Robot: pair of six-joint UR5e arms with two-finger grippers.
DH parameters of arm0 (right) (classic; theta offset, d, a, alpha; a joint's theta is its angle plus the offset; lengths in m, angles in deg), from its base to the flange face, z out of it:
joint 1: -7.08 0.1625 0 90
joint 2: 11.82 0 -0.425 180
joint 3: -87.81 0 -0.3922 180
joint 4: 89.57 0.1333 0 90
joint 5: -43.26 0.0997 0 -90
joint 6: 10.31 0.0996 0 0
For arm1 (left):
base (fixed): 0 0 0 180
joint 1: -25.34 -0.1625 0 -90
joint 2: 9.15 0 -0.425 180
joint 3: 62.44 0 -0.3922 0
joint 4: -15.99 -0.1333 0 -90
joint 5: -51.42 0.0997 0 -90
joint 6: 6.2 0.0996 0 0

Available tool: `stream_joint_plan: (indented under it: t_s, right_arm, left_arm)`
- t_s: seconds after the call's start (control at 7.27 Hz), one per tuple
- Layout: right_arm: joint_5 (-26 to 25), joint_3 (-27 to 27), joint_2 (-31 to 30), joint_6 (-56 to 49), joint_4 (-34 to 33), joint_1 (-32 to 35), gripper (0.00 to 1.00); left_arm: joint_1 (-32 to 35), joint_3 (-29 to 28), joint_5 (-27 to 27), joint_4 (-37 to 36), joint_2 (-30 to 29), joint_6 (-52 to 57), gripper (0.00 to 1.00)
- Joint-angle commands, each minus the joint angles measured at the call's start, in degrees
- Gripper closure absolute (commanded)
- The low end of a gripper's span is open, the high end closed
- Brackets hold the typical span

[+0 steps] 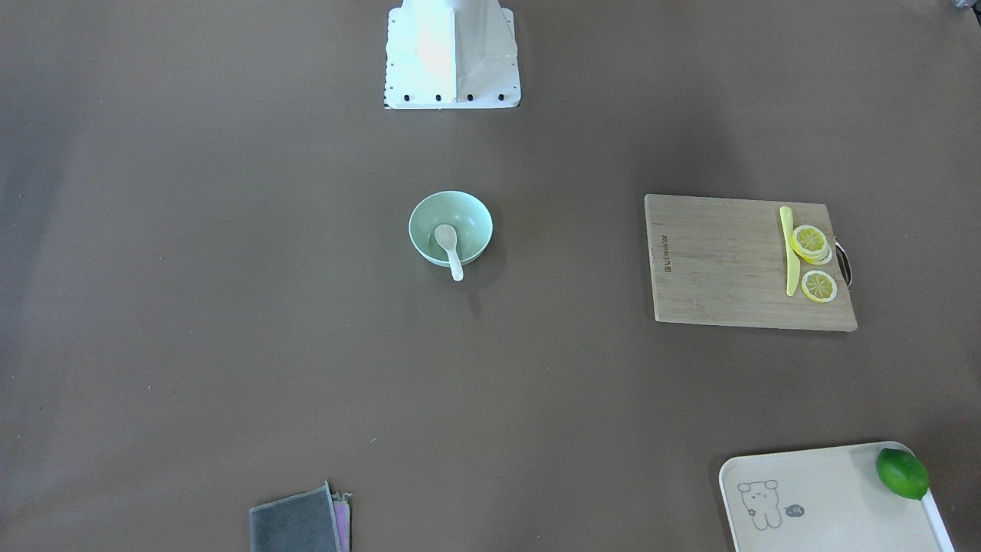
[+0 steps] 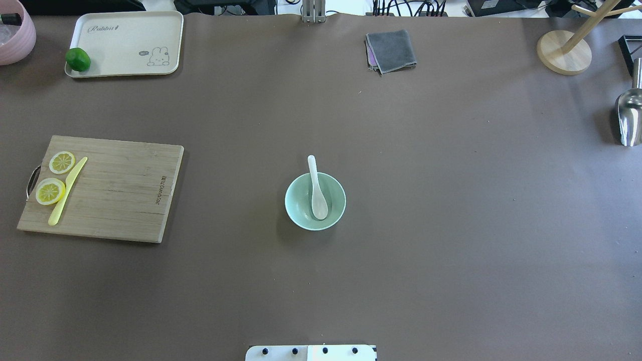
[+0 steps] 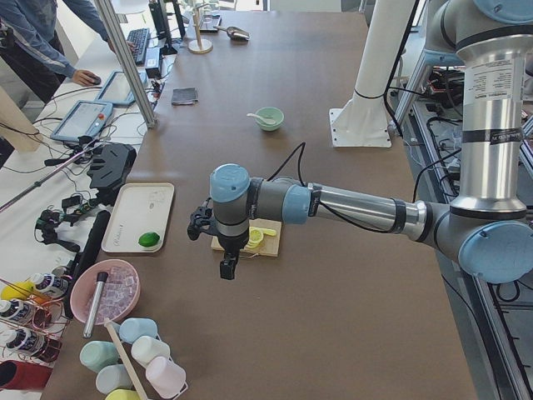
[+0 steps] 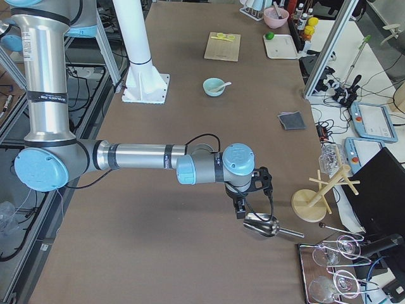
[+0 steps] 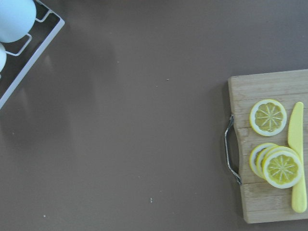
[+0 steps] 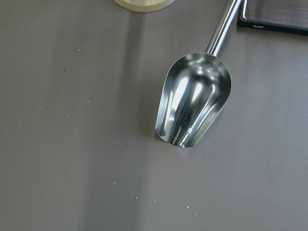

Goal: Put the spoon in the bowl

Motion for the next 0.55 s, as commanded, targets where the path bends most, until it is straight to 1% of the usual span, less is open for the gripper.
stream_joint_plan:
  t_s: [0.0,0.14,0.28,0.41]
  right_arm:
    - [0.07,-0.07,-0.15,0.03,0.08,0.00,0.00]
    - [0.59,-0.24,-0.24,0.03,0.08,0.00,0.00]
    - [0.94,-0.59,-0.50,0.03,0.17,0.09,0.00]
    - [0.95,-1.73,-1.11,0.03,0.17,0.09,0.00]
  left_arm:
    - [-0.20,-0.60,0.80,-0.42,-0.62,-0.36,0.02]
    - [-0.11,-1.30,0.26,-0.51,-0.44,-0.36,0.02]
    - [-0.03,-2.18,-3.05,-0.42,0.08,-0.36,0.02]
    - [0.15,-3.58,-3.52,-0.25,0.26,0.07,0.02]
